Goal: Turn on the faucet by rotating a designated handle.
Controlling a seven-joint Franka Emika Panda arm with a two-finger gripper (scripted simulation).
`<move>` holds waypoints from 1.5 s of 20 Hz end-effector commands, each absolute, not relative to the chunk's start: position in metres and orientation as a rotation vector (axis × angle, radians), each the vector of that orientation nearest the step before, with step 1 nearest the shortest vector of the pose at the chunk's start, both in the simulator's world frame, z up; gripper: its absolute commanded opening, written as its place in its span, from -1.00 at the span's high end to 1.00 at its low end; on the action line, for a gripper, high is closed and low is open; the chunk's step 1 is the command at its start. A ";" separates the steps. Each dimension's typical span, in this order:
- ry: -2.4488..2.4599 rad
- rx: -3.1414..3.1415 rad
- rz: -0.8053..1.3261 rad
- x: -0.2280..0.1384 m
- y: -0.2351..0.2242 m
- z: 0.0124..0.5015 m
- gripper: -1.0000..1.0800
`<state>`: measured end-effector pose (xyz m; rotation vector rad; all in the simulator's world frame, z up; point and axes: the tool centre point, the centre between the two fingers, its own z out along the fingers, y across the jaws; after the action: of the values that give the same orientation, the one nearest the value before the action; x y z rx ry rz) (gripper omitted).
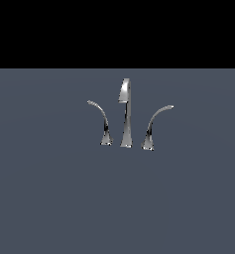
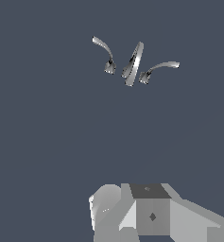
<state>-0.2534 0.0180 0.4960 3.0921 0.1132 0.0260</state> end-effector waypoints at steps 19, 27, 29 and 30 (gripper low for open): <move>-0.221 3.092 0.023 -0.209 0.030 0.457 1.00; -0.550 3.057 0.020 -0.162 0.032 0.418 1.00; -0.633 3.043 0.019 -0.150 0.031 0.408 1.00; -0.675 3.035 0.019 -0.144 0.031 0.403 1.00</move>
<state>-0.1535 0.0314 0.4108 3.0467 -0.6097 0.0187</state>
